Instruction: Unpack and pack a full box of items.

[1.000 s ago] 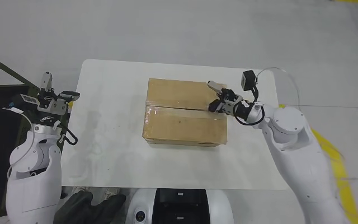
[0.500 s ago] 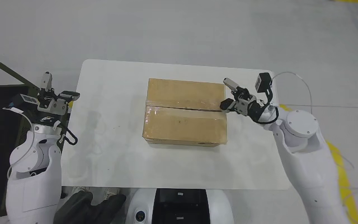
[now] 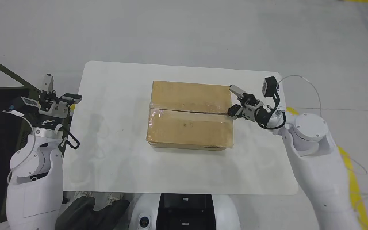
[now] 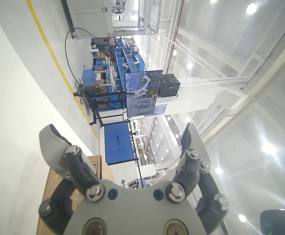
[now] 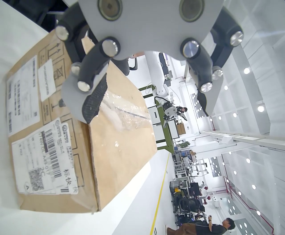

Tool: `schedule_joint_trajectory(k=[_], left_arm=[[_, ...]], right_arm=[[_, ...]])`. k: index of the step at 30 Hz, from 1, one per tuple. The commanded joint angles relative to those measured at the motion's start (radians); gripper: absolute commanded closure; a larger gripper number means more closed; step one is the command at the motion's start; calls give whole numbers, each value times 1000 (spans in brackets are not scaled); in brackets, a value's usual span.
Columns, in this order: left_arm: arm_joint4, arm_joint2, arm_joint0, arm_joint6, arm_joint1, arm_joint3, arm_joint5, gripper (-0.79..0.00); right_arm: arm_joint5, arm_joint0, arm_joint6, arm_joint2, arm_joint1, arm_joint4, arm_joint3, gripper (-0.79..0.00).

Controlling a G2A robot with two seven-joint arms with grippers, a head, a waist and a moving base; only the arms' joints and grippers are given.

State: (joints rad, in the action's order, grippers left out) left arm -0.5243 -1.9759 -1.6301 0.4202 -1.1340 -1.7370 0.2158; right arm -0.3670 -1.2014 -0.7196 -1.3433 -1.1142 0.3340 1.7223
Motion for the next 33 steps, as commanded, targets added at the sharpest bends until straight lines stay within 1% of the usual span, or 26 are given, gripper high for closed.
schedule_joint_trajectory(k=[1,7,15,18,25,30,31,32,33], left_arm=[[0,0,0,0,0,0,0,-785],[0,0,0,0,0,0,0,-785],[0,0,0,0,0,0,0,-785],[0,0,0,0,0,0,0,-785],[0,0,0,0,0,0,0,-785],[0,0,0,0,0,0,0,-785],[0,0,0,0,0,0,0,-785],[0,0,0,0,0,0,0,-785],[0,0,0,0,0,0,0,-785]], right_arm=[[19,-11,8,-8,1,-3,8,-785],[67,-40,34,-28,7,-43,45,-785],[57,-26,16,-20,12,-74,32,-785],[76,-47,22,-42,16,-93,41,-785],[72,-78,0,-55,27,-159,73,-785],[52,-49,-11,-27,28,-202,58,-785],[50,-46,-11,-24,28,-203,56,-686],[48,-43,-8,-22,28,-204,53,-610],[44,-41,-3,-22,28,-205,51,-557]])
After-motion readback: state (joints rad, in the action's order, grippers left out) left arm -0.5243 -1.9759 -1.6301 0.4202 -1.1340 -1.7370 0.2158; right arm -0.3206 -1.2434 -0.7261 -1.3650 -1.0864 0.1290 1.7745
